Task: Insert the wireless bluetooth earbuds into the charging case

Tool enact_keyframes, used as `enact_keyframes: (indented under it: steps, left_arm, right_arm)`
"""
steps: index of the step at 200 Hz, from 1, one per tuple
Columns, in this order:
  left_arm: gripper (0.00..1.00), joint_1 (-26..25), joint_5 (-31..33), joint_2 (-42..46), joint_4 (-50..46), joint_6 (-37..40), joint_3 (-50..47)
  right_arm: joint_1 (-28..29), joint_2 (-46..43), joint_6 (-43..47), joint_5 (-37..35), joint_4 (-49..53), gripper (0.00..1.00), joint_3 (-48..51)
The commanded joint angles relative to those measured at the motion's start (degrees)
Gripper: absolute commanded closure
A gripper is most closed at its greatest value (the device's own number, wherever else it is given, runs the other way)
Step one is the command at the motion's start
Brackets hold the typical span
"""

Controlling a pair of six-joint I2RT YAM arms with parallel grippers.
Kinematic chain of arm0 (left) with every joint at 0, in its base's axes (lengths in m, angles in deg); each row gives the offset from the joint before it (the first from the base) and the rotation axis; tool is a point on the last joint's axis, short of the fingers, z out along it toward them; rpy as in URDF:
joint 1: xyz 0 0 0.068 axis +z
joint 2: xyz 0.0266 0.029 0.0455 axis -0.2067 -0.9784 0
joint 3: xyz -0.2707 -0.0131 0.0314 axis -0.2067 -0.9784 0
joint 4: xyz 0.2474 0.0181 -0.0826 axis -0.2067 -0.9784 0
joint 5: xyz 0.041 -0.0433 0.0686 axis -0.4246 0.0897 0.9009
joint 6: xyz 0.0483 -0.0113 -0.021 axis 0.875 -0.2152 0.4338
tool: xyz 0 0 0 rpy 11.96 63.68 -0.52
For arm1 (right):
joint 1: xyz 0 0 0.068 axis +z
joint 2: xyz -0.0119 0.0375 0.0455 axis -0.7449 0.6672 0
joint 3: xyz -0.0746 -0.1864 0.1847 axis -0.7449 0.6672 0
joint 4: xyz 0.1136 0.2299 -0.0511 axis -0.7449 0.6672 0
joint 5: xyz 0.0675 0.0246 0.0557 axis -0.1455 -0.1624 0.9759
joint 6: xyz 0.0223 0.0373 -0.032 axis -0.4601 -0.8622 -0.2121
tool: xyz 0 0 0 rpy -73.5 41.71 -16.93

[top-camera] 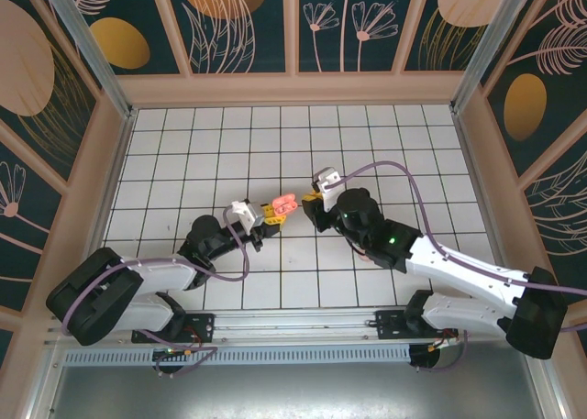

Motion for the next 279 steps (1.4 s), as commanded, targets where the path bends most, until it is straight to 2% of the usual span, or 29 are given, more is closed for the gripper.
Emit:
enact_keyframes:
  steps: [1,138,219,241,279]
  left_arm:
    - [0.86,-0.2,-1.6,-0.8,3.2,-3.0,1.9]
    - [0.86,-0.2,-3.3,-1.7,5.2,-8.1,3.8]
    - [0.86,-0.2,-2.5,-1.1,5.3,-8.3,3.8]
    - [0.86,-0.3,-2.4,-1.2,5.3,-8.1,3.9]
    - [0.86,-0.2,-2.6,-1.8,5.2,-7.9,4.0]
  right_arm:
    - [0.6,-0.8,4.7,1.4,-8.9,0.75,1.2]
    - [0.7,3.1,5.2,7.5,-13.0,0.74,1.3]
    - [0.7,3.5,5.7,8.8,-9.8,0.74,1.4]
    - [0.7,3.0,5.2,10.0,-8.7,0.71,1.2]
    - [0.4,1.3,3.7,10.9,-9.4,0.59,1.4]
